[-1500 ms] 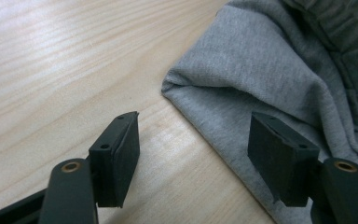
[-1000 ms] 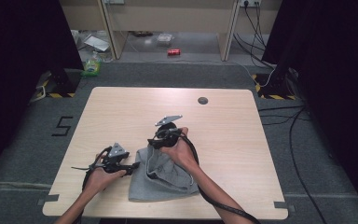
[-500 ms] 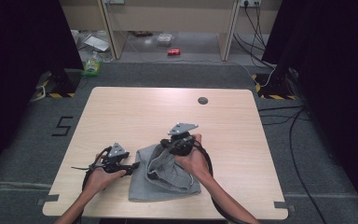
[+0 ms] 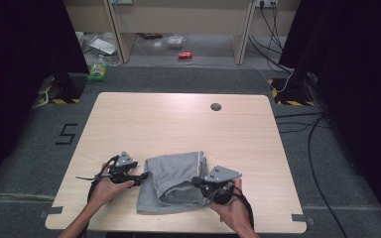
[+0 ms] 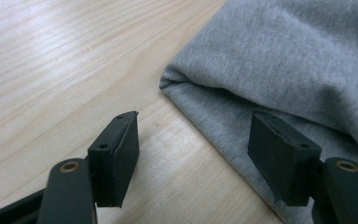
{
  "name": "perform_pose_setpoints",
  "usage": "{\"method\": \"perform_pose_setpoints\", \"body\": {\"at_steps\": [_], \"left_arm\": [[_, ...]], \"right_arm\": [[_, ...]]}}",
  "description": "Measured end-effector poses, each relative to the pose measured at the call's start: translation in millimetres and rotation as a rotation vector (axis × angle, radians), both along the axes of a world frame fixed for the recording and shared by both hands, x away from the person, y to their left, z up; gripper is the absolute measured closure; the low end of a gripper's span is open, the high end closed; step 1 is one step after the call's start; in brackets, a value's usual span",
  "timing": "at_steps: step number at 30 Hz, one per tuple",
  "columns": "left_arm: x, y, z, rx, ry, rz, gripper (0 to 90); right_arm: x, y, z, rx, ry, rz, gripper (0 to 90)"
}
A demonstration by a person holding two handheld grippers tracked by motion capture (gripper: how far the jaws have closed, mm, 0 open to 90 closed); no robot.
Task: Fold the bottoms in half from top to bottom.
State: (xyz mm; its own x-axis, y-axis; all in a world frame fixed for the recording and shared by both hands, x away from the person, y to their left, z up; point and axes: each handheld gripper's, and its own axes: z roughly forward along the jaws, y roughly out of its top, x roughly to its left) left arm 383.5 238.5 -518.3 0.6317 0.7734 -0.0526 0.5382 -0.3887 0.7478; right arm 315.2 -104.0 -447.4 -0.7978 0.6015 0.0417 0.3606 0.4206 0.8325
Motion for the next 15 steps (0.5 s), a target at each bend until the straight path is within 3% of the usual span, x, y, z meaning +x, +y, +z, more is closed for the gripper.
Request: {"method": "perform_pose_setpoints", "body": {"at_steps": [5,7,9,11,15], "left_arm": [[0.3,3.1,2.5,-0.001,0.027,-0.012,32.7],[0.6,6.5,4.1,-0.02,0.046,-0.009,33.2],[-1.1,9.3,6.2,-0.035,0.04,0.003,33.2],[-4.6,10.9,11.4,-0.055,0.027,0.009,33.3],[-13.7,9.4,22.3,-0.111,0.029,-0.012,33.1]], "right_arm": [[-6.4,0.2,-21.1,-0.038,0.032,0.004,88.2],[-6.4,2.2,-32.4,-0.068,0.061,0.011,88.1],[-6.3,4.6,-40.6,-0.089,0.083,0.019,88.0],[-6.3,6.3,-42.6,-0.099,0.084,0.026,87.6],[-7.5,3.7,-37.0,-0.073,0.089,0.015,81.0]]}}
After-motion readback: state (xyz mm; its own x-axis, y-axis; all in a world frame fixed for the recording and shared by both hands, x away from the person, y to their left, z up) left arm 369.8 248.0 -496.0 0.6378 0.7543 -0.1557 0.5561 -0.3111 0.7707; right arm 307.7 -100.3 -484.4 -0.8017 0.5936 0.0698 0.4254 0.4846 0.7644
